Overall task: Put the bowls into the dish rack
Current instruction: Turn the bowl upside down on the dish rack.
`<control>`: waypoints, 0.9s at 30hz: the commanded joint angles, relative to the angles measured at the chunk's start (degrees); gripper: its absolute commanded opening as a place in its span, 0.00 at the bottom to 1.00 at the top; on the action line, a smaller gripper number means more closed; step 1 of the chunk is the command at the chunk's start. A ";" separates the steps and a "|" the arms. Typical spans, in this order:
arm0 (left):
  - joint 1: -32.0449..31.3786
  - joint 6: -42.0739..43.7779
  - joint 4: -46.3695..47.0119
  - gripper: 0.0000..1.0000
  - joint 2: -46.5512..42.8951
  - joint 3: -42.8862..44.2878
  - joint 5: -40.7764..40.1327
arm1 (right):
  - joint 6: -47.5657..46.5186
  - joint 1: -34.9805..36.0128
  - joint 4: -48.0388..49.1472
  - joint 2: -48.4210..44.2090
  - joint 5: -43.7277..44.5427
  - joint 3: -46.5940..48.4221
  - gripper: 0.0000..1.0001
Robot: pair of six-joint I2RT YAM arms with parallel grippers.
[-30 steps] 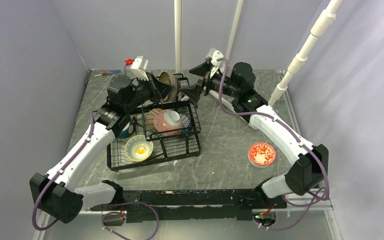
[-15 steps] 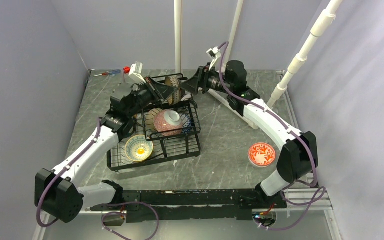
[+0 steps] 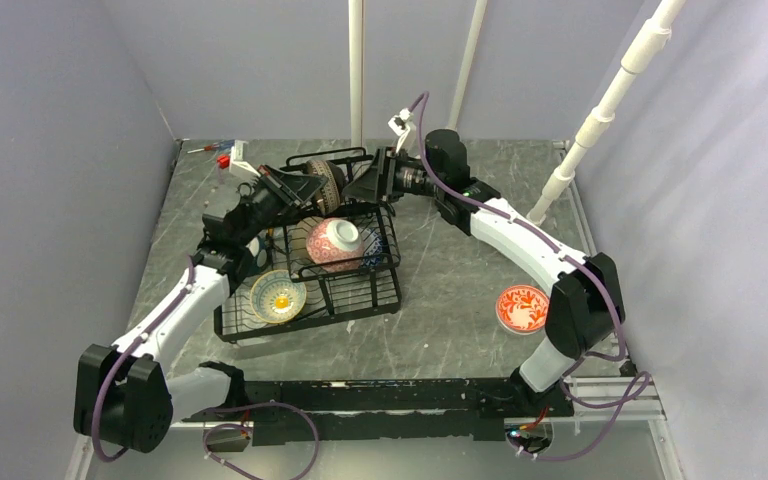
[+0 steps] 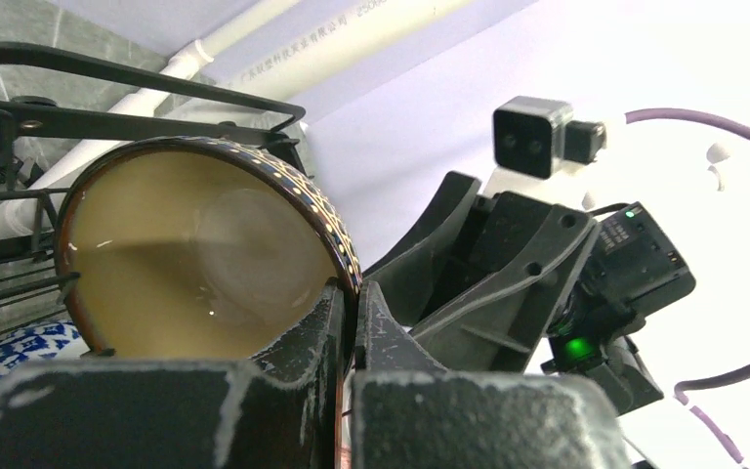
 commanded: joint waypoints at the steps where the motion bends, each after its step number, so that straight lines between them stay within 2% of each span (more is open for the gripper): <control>1: 1.64 -2.46 5.98 0.06 -3.55 0.36 1.93 | 0.99 1.66 -0.95 0.73 0.10 3.14 0.51; 5: 1.66 1.26 -1.77 0.30 -5.21 3.18 2.00 | 0.44 2.36 -1.57 1.93 -0.02 4.71 0.52; 7: 1.66 2.75 -5.95 0.37 -6.06 4.22 1.19 | 0.43 2.71 -0.87 2.31 -0.50 5.07 0.52; 13: 1.75 9.26 -18.20 0.37 -8.32 7.82 -1.74 | -1.81 4.40 -3.17 5.36 -0.36 9.64 0.53; 19: 1.75 20.83 -34.44 0.35 -8.31 15.41 -6.27 | -3.55 6.01 -5.44 8.60 -0.83 14.48 0.54; 27: 1.75 33.12 -48.09 0.58 -8.08 23.31 -11.99 | -4.62 8.03 -4.22 9.91 -3.52 15.67 0.54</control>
